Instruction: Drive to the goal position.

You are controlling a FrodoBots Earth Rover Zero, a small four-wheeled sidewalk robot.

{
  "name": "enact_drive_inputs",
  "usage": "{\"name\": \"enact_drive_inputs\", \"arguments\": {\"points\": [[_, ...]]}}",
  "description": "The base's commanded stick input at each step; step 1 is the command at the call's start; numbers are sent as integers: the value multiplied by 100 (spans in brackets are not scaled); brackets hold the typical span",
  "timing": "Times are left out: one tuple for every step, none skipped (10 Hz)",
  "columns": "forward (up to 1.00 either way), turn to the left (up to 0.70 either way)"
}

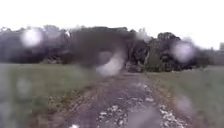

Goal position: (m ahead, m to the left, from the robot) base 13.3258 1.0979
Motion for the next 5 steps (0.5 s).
{"name": "enact_drive_inputs", "arguments": {"points": [[85,0],[85,0],[85,0],[85,0],[85,0]]}}
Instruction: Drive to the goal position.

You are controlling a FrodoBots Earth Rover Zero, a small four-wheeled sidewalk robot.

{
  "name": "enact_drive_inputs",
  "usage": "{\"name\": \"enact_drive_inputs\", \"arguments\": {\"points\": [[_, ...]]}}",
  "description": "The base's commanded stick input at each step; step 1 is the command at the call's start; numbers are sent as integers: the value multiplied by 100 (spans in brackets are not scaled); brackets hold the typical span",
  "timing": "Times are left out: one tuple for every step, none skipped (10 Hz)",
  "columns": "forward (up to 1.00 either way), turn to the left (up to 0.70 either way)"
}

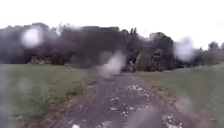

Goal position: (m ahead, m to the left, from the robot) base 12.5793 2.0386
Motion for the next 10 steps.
{"name": "enact_drive_inputs", "arguments": {"points": [[85,0],[85,0],[85,0],[85,0],[85,0],[85,0],[85,0],[85,-2],[85,-16],[85,-30]]}}
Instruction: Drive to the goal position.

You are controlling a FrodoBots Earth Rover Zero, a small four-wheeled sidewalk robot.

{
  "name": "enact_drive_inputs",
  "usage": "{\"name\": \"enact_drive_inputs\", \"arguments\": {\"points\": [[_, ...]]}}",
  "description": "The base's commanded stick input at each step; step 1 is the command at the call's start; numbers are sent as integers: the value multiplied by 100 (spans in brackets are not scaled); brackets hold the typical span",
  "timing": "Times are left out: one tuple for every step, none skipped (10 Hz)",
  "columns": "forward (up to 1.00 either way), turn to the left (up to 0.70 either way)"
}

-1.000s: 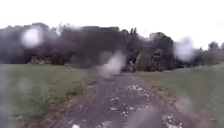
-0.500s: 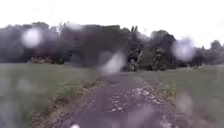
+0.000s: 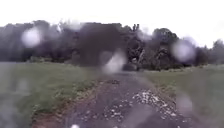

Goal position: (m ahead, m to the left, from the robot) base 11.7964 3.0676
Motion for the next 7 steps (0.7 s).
{"name": "enact_drive_inputs", "arguments": {"points": [[85,-34],[85,-34],[85,-34],[85,-34],[85,-30],[85,-22],[85,0]]}}
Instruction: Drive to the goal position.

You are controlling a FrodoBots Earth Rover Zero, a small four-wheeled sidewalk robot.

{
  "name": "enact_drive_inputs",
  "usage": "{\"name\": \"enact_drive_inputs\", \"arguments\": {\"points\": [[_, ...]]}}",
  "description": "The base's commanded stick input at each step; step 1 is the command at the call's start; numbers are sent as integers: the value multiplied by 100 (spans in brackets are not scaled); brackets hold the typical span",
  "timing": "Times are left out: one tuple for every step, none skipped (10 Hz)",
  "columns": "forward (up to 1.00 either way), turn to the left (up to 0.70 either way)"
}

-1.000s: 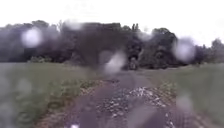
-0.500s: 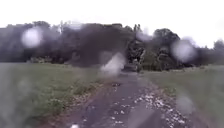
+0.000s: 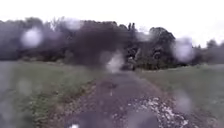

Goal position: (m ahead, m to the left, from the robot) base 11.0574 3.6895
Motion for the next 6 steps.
{"name": "enact_drive_inputs", "arguments": {"points": [[85,0],[85,0],[85,0],[85,0],[85,0],[85,0]]}}
